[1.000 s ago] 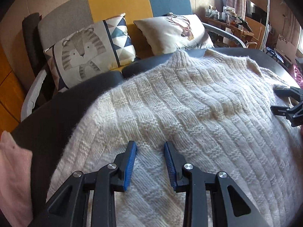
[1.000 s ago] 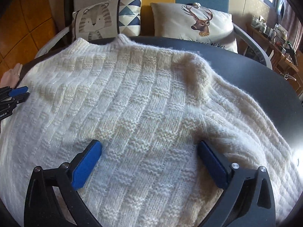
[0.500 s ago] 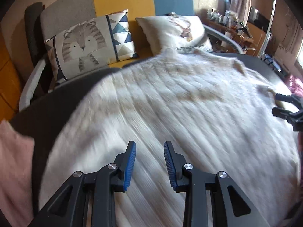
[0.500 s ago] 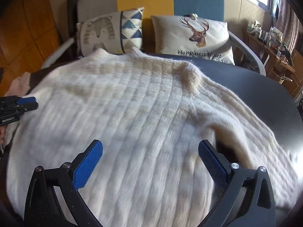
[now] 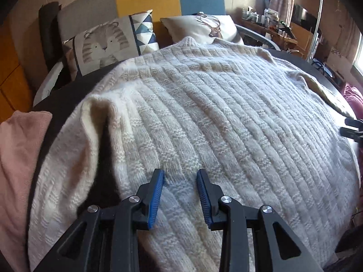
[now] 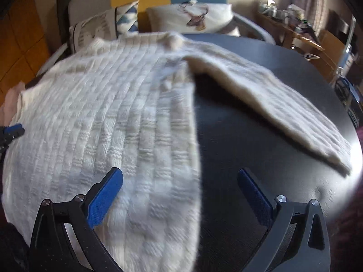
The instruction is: Fold clothes
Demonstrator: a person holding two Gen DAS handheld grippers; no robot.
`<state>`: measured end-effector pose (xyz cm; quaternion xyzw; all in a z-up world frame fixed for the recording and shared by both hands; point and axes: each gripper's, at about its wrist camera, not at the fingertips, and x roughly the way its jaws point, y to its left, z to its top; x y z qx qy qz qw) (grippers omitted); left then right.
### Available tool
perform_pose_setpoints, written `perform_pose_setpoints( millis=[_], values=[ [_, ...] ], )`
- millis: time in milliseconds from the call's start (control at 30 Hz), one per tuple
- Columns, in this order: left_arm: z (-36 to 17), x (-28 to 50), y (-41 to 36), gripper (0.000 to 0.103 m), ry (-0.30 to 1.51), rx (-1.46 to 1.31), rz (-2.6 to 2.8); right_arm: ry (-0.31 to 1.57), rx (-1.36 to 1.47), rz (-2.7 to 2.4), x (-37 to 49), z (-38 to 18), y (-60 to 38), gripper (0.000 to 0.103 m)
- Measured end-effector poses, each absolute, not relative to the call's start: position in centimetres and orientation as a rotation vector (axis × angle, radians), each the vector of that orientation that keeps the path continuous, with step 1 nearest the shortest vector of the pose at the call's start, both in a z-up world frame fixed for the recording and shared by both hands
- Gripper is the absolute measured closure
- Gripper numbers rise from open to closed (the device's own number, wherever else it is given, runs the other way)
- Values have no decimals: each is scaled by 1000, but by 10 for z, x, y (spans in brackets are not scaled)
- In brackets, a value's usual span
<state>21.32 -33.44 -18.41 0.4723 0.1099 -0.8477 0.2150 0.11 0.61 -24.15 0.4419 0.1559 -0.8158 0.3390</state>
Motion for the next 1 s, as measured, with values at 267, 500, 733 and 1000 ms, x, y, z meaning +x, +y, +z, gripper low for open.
perform_pose_setpoints(
  millis=[267, 500, 733, 1000],
  values=[
    [-173, 227, -284, 71, 347, 1319, -2403, 628, 1086, -2085, 78, -257, 30, 0],
    [-189, 254, -264, 71, 226, 1286, -2477, 554, 1166, -2090, 74, -269, 70, 0],
    [-173, 263, -261, 71, 362, 1276, -2483, 440, 1019, -2120, 96, -228, 38, 0],
    [-188, 271, -242, 71, 308, 1255, -2535, 502, 1033, -1965, 123, -276, -22, 0]
  ],
)
